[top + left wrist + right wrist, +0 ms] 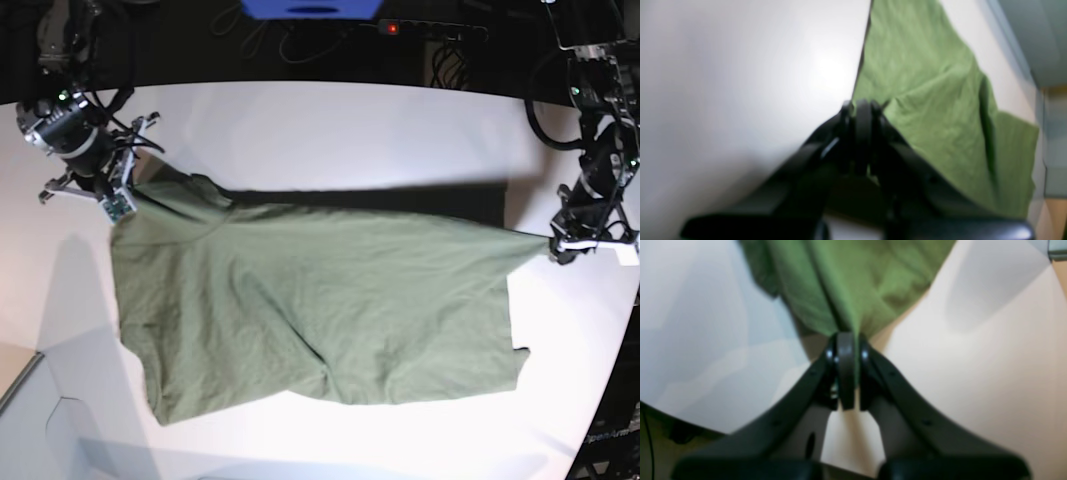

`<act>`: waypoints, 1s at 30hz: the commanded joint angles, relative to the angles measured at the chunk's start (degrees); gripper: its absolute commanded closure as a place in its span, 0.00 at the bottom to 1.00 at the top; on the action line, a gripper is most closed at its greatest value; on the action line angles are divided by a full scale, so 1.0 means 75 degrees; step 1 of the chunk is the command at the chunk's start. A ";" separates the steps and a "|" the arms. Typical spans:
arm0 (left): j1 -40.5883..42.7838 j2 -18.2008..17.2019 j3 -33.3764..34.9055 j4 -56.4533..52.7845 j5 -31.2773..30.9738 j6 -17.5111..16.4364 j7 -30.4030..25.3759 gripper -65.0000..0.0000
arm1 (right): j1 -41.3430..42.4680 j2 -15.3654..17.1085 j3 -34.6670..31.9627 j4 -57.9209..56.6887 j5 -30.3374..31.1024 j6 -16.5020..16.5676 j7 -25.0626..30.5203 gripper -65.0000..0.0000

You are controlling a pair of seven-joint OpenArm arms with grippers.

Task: Layout the t-shirt on the table in an organized manner, then fold the t-shirt properly
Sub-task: 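Drag the held shirt edge with the right gripper to spread it flat, then lift the green shirt with both grippers and swing it up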

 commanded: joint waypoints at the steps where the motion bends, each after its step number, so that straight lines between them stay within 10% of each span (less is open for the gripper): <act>1: -0.0170 -0.0152 -0.0049 0.0148 -0.0093 0.0006 -0.0109 1.00 | 0.0125 0.0078 0.0163 0.0124 -0.0051 -0.0036 0.0084 1.00; 19: -0.6769 -0.0468 0.3327 -0.2431 0.0610 0.0006 -0.0050 1.00 | 0.6689 0.0125 0.0808 -0.2091 -0.1446 -0.0036 0.0037 1.00; 30: -1.0743 -0.0339 0.6292 -0.4412 0.0598 0.0006 -0.2324 1.00 | 1.0979 0.0441 -0.0306 -0.4353 -0.2278 -0.0036 0.0740 1.00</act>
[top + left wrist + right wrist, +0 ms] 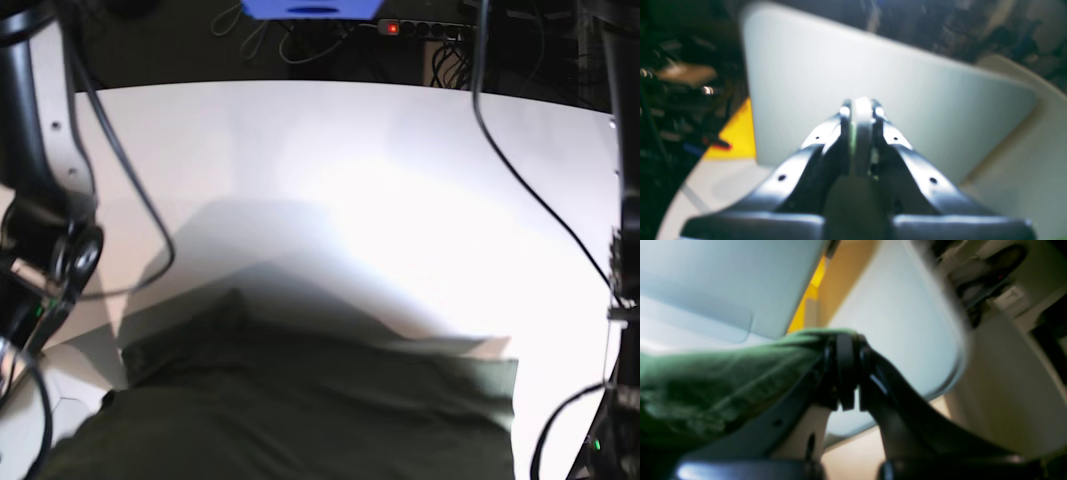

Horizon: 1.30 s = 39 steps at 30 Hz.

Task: Layout the t-shirt on the table in an organized manner, then fold the t-shirt properly
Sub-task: 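Lift the green shirt with both grippers and swing it up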

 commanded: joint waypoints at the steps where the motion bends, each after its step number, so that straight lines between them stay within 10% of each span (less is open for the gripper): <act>1: -0.0379 0.0072 0.0012 -0.0053 0.0033 -0.0009 -0.0273 1.00 | 0.0600 0.0121 -0.0020 -0.0056 0.0030 -0.0060 0.0298 1.00; 24: -0.0379 -0.0198 0.0001 -0.0193 -0.0049 -0.0009 -0.0449 1.00 | 0.0319 0.0097 0.0003 0.0202 0.0030 -0.0060 0.0520 1.00; 39: 0.3802 -0.0561 -0.1500 0.2690 -0.0049 -0.0009 0.0934 1.00 | -0.3655 -0.0336 0.0577 0.3039 0.0065 -0.0060 0.0509 1.00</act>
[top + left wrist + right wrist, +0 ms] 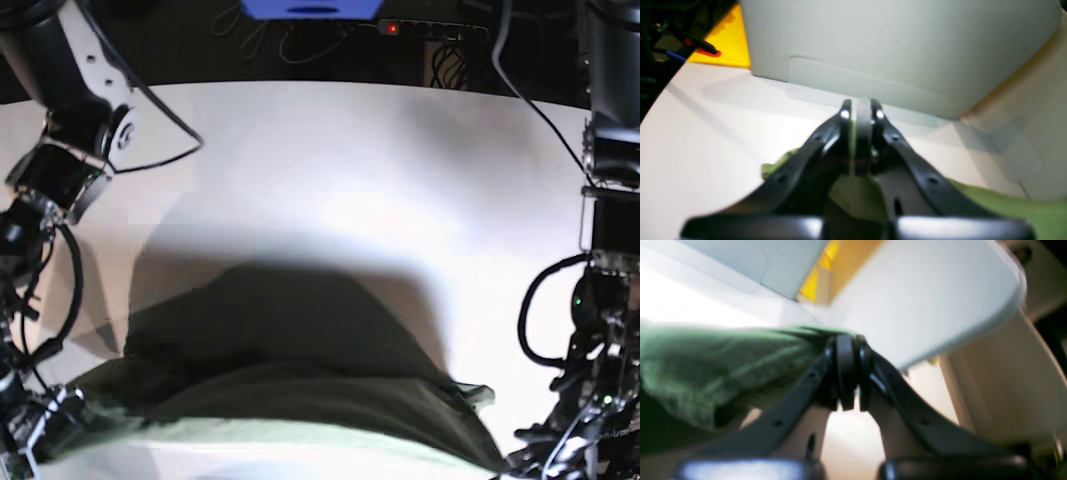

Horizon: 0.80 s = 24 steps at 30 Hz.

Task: Layout the t-shirt on the table in an organized manner, then fold the t-shirt properly
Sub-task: 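Lift the green shirt with both grippers and swing it up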

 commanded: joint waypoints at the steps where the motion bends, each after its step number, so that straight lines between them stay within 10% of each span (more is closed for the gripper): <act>1: 0.0079 -0.0051 -0.0131 0.0325 -0.0049 -0.0020 0.0002 1.00 | 0.0004 -0.0031 0.0071 0.0277 0.0120 -0.0086 0.0229 1.00; 15: 0.3572 -0.0251 -0.1819 0.2411 -0.0049 -0.0020 0.0494 1.00 | -0.3255 -0.0804 0.0411 0.1602 0.0120 -0.0086 0.0241 1.00; 24: 0.2071 -0.0180 -0.1971 0.1345 0.0033 -0.0020 0.0588 1.00 | -0.1754 -0.0769 0.0411 0.0898 0.0097 -0.0086 0.0241 1.00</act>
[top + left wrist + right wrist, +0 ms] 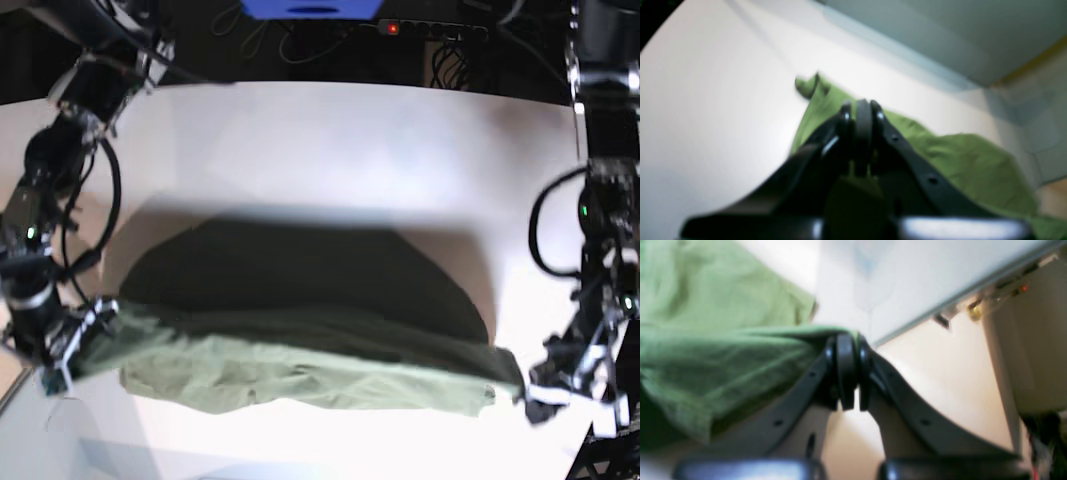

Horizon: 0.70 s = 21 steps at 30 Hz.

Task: Layout the t-shirt on the table in an organized manner, then fold the t-shirt properly
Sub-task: 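Lift the green shirt with both grippers and swing it up, then lay the shirt down with both grippers, pulling it taut between them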

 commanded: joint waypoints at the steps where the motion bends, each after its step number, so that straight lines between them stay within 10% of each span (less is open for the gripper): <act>1: -0.0726 -0.0151 0.0128 -0.0222 0.0065 0.0026 -0.0205 1.00 | 0.0562 0.0070 0.0009 -0.0120 -0.0005 -0.0086 0.0162 1.00; 10: -0.4817 0.0880 0.1242 -0.3340 0.0077 0.0026 -0.0451 1.00 | 0.3985 0.0738 -0.0437 -0.2781 -0.0017 -0.0086 0.0209 1.00; 21: -0.6665 0.0939 0.2262 -0.2578 0.0006 0.0014 -0.1728 1.00 | 0.7009 0.1102 -0.0976 -0.2758 -0.0017 -0.0086 0.0185 1.00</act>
